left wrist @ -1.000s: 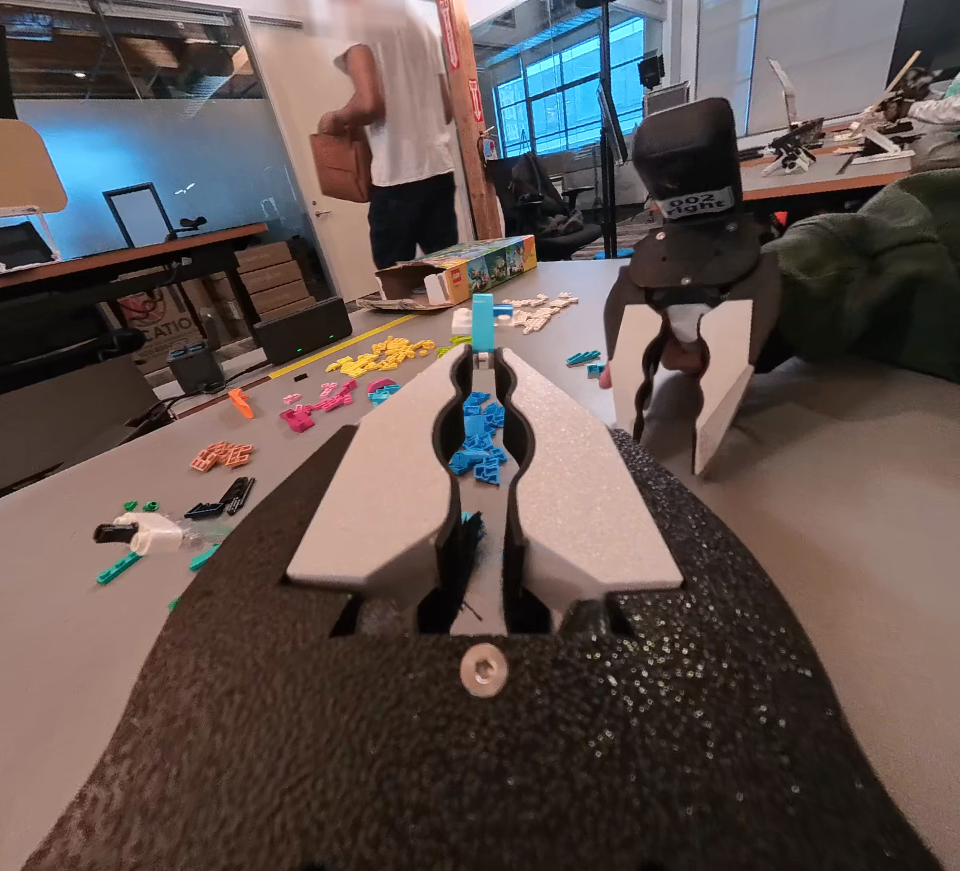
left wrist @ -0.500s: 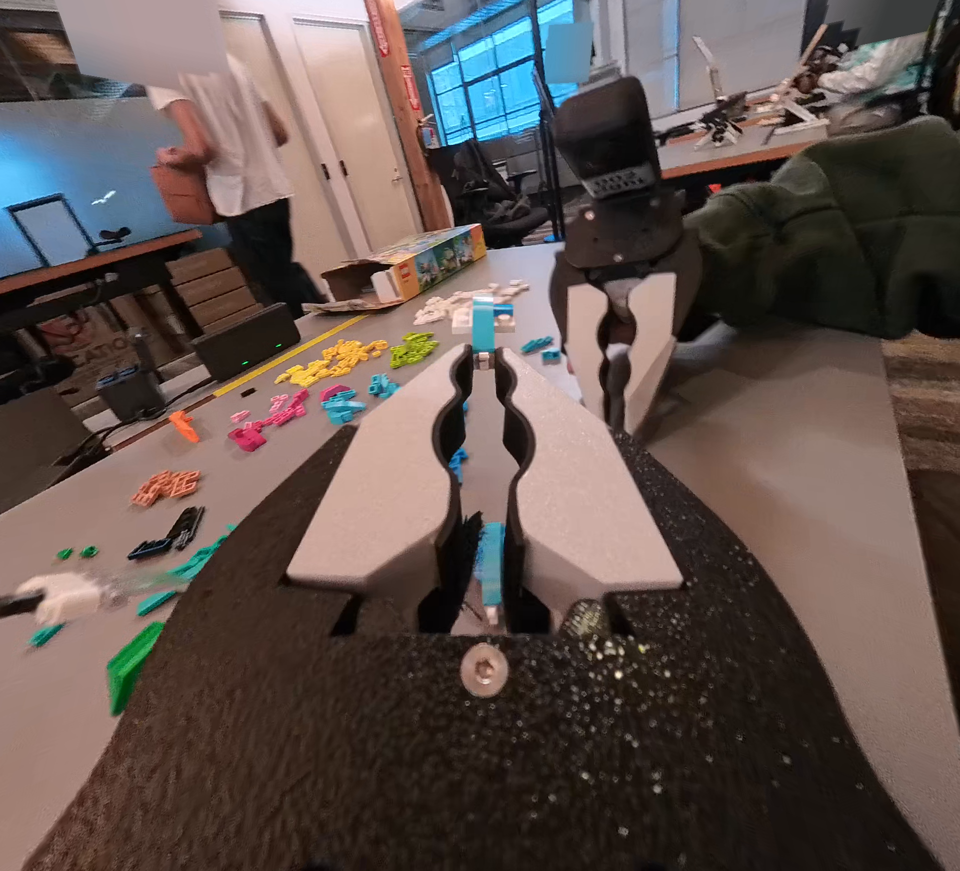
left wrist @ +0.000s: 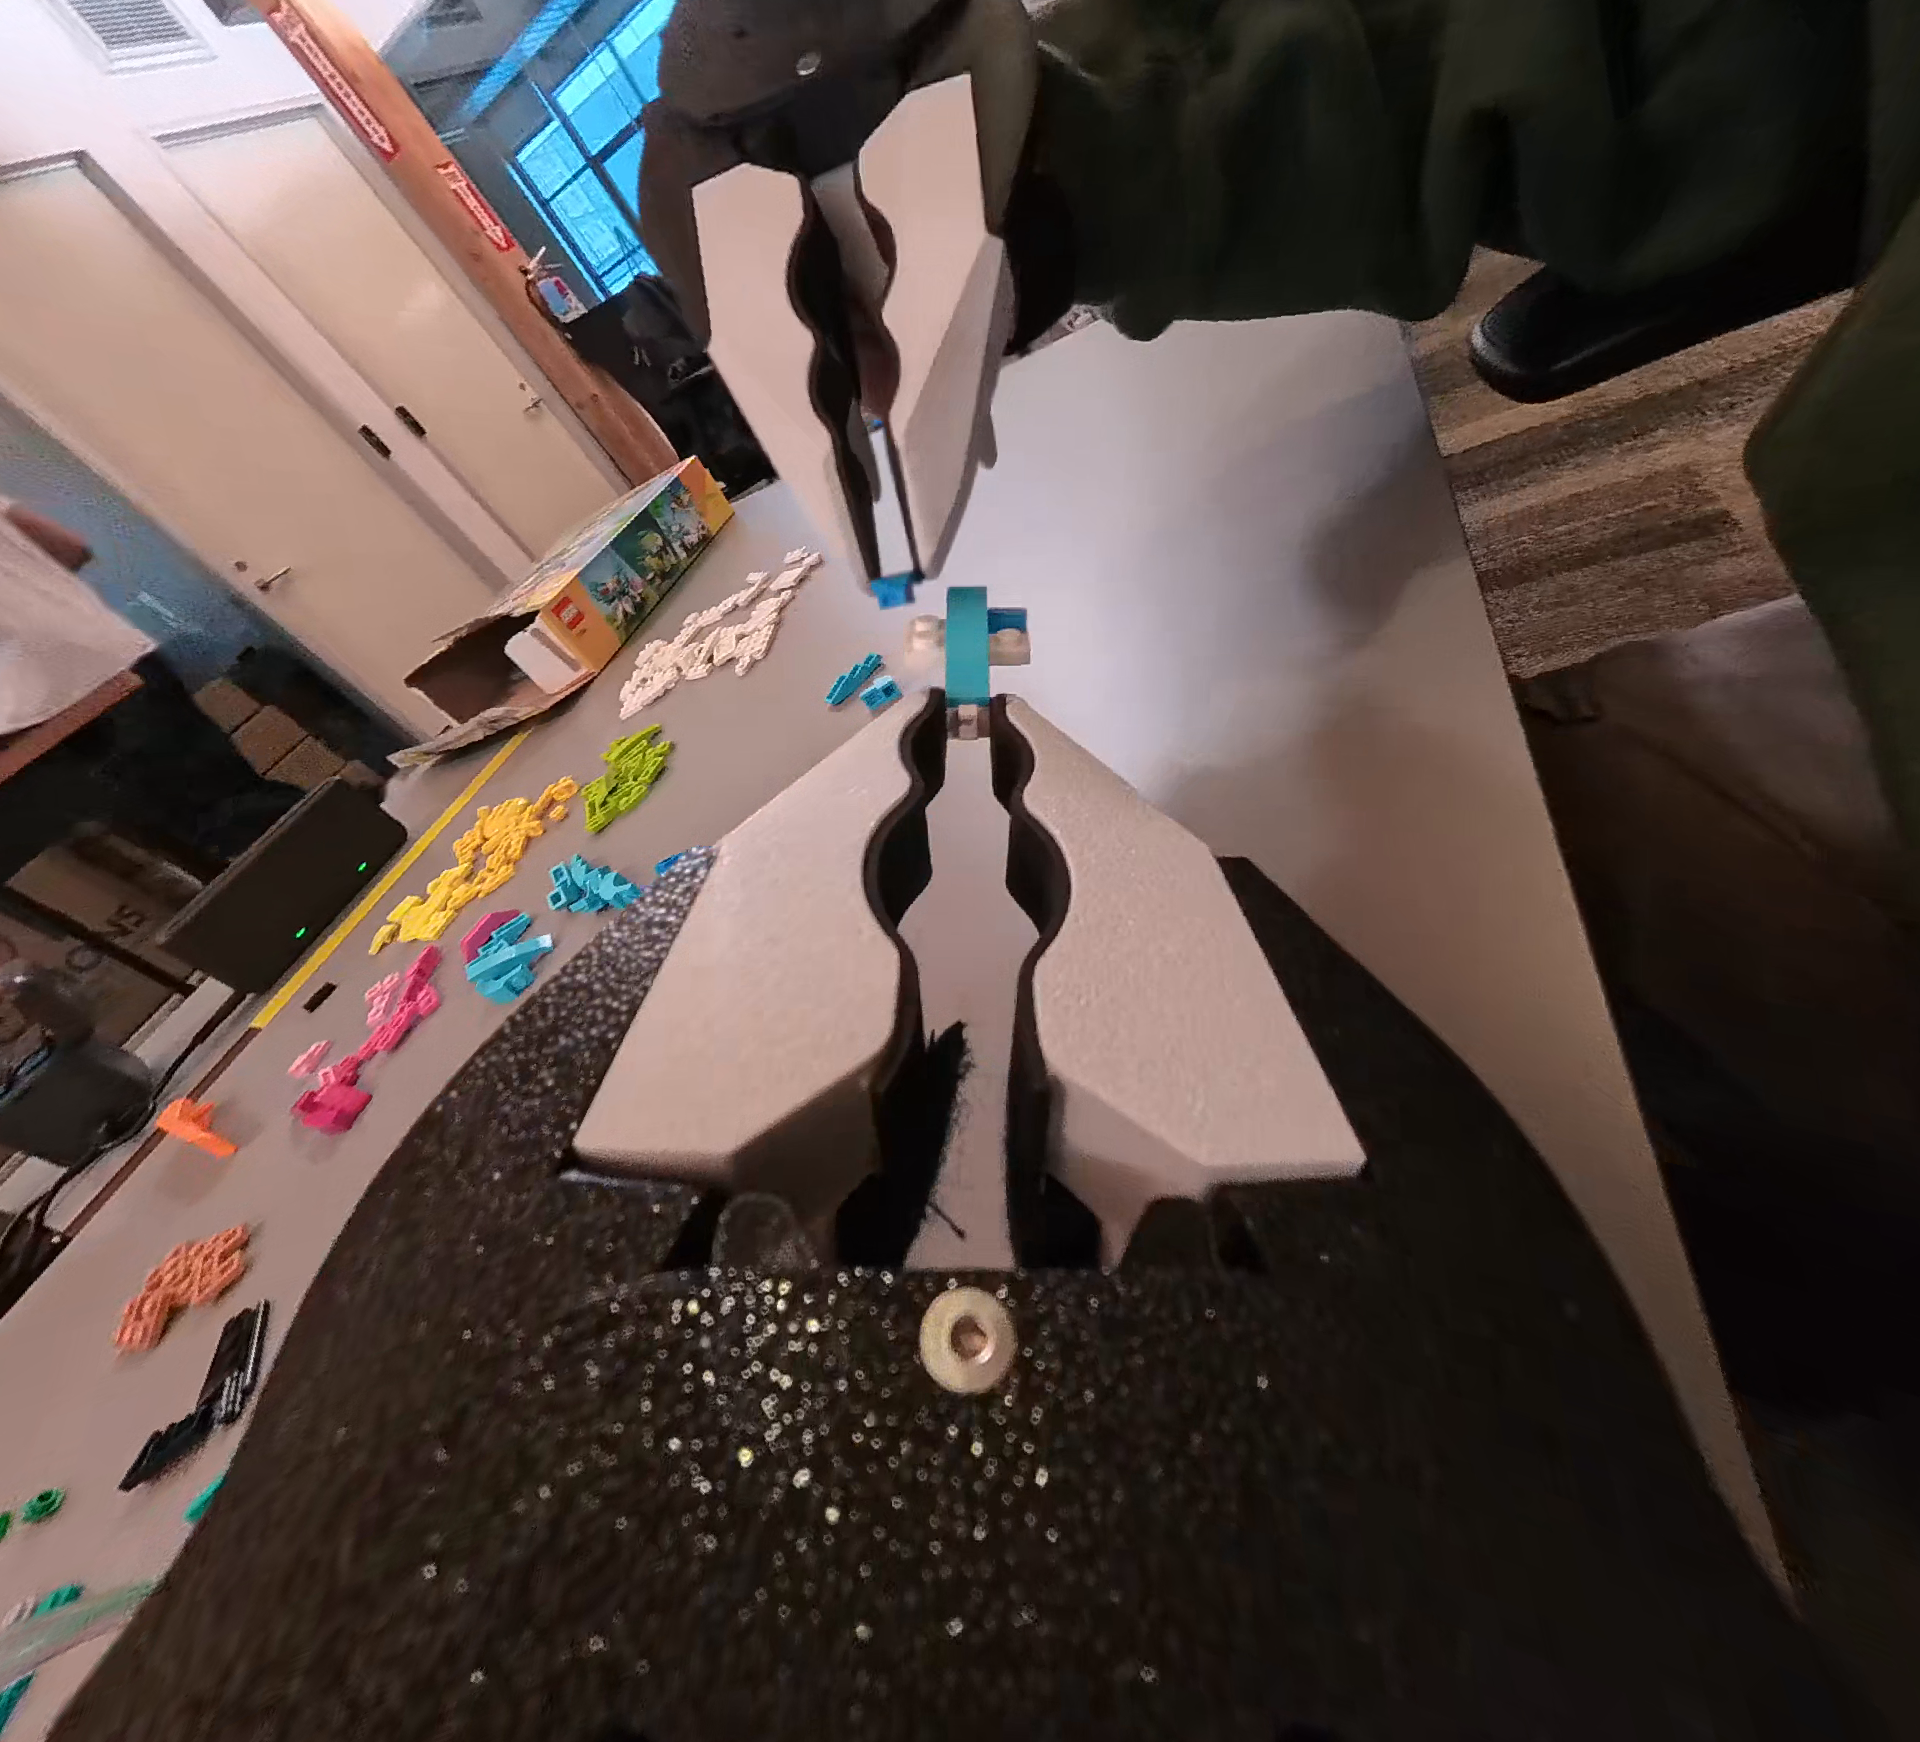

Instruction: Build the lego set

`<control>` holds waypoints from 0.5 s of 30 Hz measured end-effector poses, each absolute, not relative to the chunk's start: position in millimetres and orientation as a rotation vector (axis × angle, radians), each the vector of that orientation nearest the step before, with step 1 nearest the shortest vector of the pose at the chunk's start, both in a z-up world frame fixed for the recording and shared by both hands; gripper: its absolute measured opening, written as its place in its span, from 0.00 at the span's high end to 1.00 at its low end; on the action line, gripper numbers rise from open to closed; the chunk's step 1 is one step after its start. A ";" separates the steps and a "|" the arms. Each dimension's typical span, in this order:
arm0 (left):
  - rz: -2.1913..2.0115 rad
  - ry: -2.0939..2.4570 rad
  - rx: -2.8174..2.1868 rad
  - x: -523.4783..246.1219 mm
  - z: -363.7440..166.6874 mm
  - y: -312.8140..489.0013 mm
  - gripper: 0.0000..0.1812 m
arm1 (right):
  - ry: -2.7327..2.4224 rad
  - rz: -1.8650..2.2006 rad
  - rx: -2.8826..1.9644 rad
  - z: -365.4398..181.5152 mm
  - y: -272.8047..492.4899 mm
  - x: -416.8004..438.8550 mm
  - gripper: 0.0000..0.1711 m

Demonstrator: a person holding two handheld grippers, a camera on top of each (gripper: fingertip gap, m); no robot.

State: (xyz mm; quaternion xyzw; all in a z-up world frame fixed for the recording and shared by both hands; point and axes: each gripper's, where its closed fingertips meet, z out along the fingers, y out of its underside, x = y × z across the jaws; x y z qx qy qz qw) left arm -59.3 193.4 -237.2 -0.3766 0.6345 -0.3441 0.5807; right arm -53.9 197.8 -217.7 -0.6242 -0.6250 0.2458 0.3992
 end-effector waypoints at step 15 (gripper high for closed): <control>-0.775 1.535 -0.842 -58.6 -242.3 187.0 0.97 | -1.728 0.506 -1.561 -229.1 188.3 -56.4 0.96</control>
